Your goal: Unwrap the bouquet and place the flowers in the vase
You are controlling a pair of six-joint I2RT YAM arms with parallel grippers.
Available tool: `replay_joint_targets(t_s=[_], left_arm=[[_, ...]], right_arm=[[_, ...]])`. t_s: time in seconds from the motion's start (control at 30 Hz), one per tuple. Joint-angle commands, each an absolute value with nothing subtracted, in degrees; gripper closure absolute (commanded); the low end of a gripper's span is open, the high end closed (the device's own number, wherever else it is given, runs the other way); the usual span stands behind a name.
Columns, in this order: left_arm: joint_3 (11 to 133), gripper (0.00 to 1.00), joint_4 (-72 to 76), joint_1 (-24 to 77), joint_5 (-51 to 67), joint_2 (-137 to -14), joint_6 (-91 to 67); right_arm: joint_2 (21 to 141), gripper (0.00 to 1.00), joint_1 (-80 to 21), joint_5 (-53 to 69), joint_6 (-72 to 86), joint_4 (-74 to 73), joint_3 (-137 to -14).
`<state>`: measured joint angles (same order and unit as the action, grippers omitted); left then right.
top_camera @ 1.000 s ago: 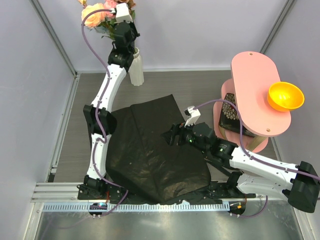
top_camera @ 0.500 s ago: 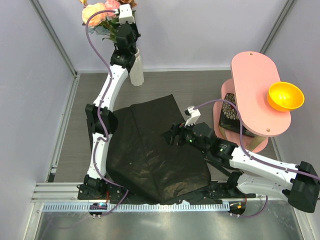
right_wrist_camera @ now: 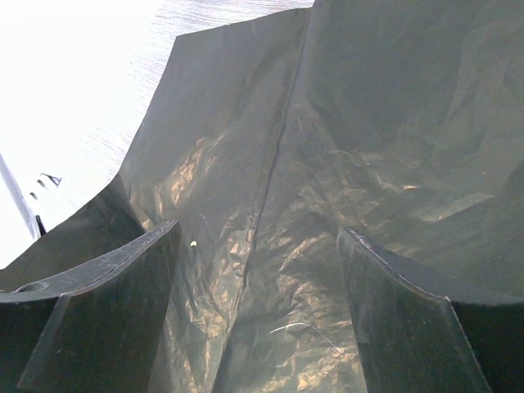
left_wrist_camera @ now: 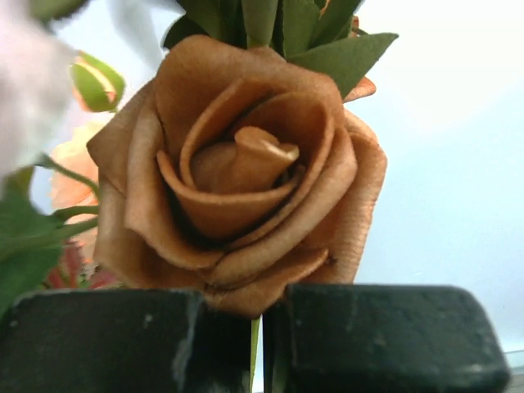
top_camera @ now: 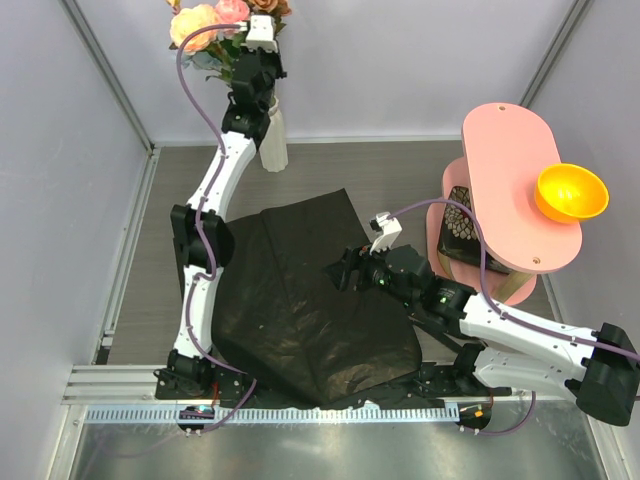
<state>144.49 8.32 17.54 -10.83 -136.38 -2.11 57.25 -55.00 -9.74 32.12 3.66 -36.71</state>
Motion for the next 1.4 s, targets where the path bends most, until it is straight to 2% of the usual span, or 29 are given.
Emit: replay_joint_targets(t_s=[0.0,0.2,0.27,0.37,0.6,0.67,0.7,0.77,0.8,0.87,0.93,1.0,1.1,1.37], left_arm=[[142.47,1.0,5.63,16.53,-2.76,-137.47,4.91],[141.96,1.0,7.01,12.84,11.58,-135.71,2.83],[134.96,1.0,11.4,11.69,18.43,-132.64,1.76],[127.9,1.0,17.92,10.72,21.88,-129.99,1.23],[131.57,0.99,16.17,8.18,28.92,-132.63,-3.34],[132.09,0.95,16.0,8.17,29.27,-132.98,-2.99],[132.53,0.87,15.3,8.17,28.92,-133.5,-2.9],[132.98,0.79,14.85,8.17,28.83,-133.77,-3.34],[132.8,0.72,15.03,8.17,28.31,-133.68,-3.6],[132.37,0.66,14.85,8.17,27.51,-133.51,-4.3],[131.49,0.52,15.46,8.17,26.38,-132.46,-5.18],[129.38,0.46,17.13,8.26,26.02,-131.66,-6.23],[128.67,0.42,16.62,8.35,24.88,-130.61,-6.42],[128.32,0.4,15.82,8.44,24.87,-129.55,-6.94]], right_arm=[[56.95,0.17,-54.93,-10.46,32.78,4.92,-37.18],[57.21,0.18,-54.84,-10.37,32.52,4.57,-37.35],[57.3,0.17,-54.84,-10.11,32.61,4.66,-37.44],[57.66,0.17,-54.84,-9.84,32.7,4.92,-37.62],[58.71,0.17,-54.84,-9.23,32.78,4.92,-38.58],[58.89,0.17,-54.84,-9.23,32.61,4.92,-38.58],[58.89,0.17,-54.84,-9.32,32.69,5.01,-38.58],[59.15,0.17,-54.84,-9.14,32.78,5.01,-38.58],[59.24,0.17,-54.84,-9.14,32.78,5.18,-38.5],[59.59,0.17,-54.93,-8.88,32.87,5.36,-38.58],[59.68,0.17,-54.76,-8.53,33.05,5.71,-38.67],[59.68,0.17,-54.84,-8.44,32.96,5.8,-38.85],[59.68,0.18,-54.84,-8.44,33.31,5.89,-38.58],[59.5,0.17,-54.84,-8.26,33.84,6.15,-38.14]])
